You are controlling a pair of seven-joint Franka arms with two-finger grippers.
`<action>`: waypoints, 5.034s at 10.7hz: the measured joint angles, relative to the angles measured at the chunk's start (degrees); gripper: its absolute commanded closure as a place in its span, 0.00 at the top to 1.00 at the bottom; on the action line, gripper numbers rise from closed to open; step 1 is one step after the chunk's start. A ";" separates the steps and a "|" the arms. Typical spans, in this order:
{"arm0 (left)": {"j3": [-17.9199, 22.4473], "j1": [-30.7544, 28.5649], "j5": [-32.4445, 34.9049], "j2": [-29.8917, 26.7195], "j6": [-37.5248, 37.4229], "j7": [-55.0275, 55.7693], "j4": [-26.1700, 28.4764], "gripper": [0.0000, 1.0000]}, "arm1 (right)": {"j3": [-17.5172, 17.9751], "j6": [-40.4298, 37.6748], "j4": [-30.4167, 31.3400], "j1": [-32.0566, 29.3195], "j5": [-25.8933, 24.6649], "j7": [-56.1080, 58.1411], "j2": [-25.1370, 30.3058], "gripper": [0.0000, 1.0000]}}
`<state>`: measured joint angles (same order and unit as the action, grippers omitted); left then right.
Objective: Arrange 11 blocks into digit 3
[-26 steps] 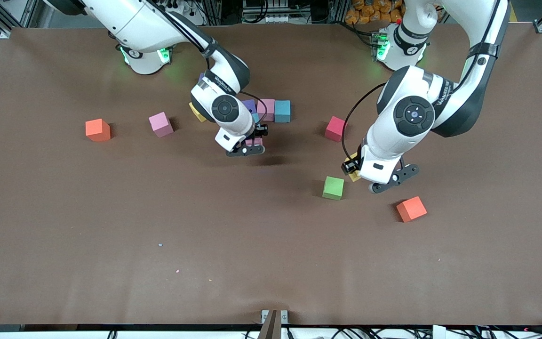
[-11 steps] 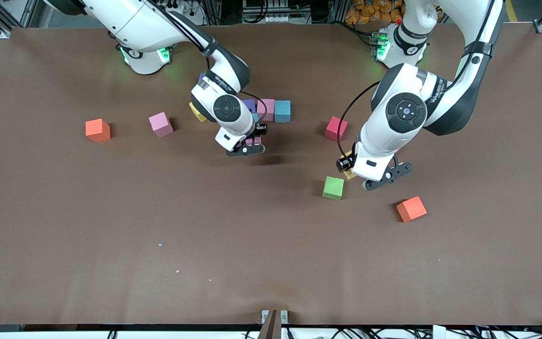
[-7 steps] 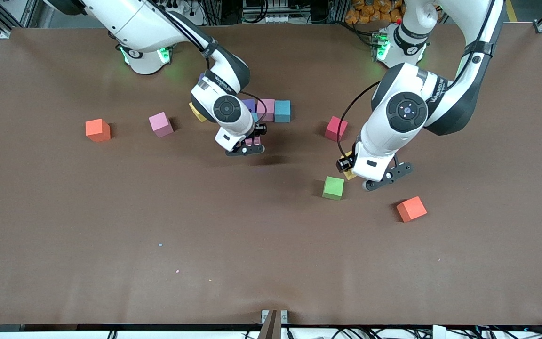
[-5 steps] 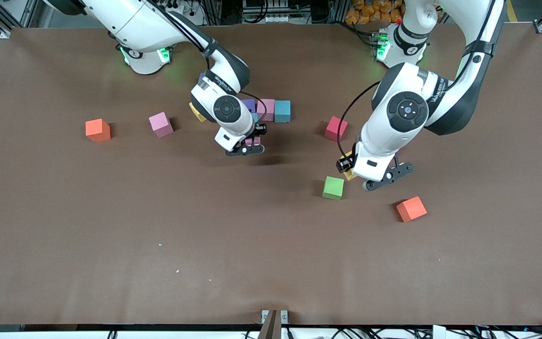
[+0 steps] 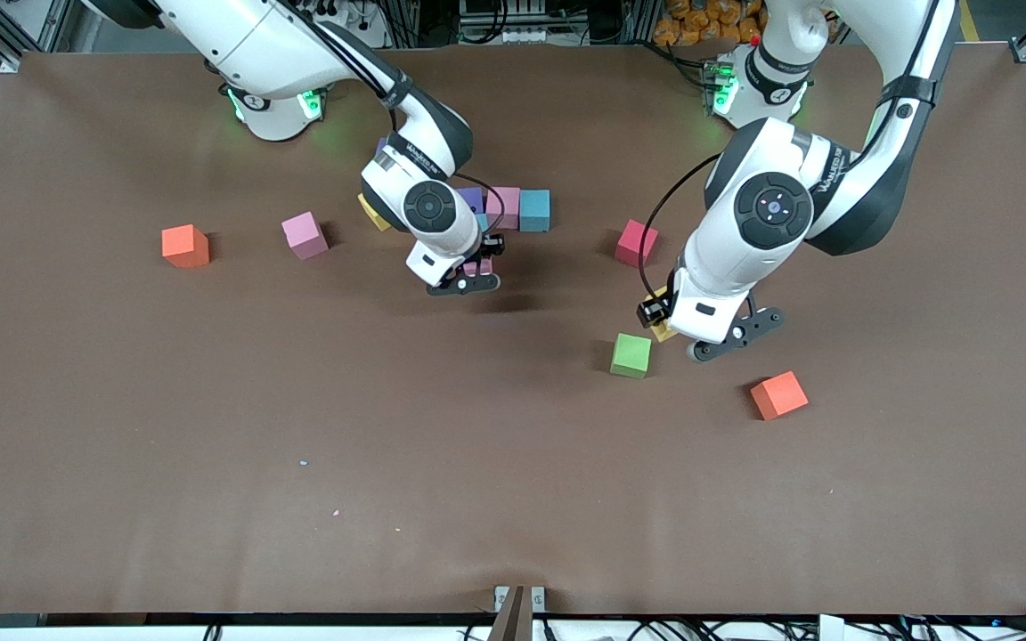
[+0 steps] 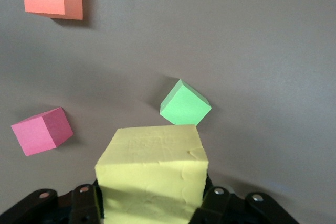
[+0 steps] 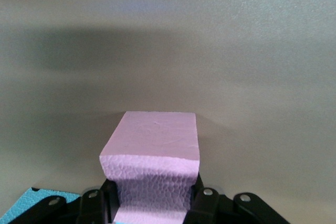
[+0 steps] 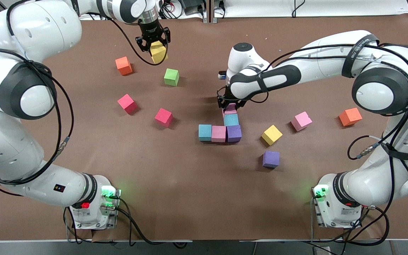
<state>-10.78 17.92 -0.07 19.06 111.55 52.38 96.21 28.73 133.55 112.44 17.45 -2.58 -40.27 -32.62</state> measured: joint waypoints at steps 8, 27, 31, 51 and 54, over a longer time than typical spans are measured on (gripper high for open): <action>0.01 -0.02 0.00 0.08 0.00 0.00 0.00 0.19 | -0.05 -0.47 -0.07 -0.08 0.00 0.00 0.01 0.00; -0.01 0.06 0.00 0.09 0.00 0.00 0.00 0.19 | -1.33 -2.84 -0.32 -0.49 -1.92 -1.72 -0.66 1.00; -0.05 0.20 -0.04 0.20 0.00 0.00 0.05 0.19 | -1.30 -3.33 -2.84 -0.49 -1.92 -2.08 -0.64 1.00; -0.79 18.30 -1.86 6.34 26.40 74.45 14.08 0.04 | -15.59 -24.88 -0.04 -12.02 -1.41 16.87 9.56 1.00; -0.81 21.39 -1.86 11.61 27.96 80.57 11.06 0.04 | -13.50 -21.25 12.54 -11.91 -1.39 23.65 16.38 1.00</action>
<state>-11.59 39.31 -1.93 30.67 139.51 132.95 107.27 15.24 112.30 124.98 5.54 -3.97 -16.62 -16.25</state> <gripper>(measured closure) 0.383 0.000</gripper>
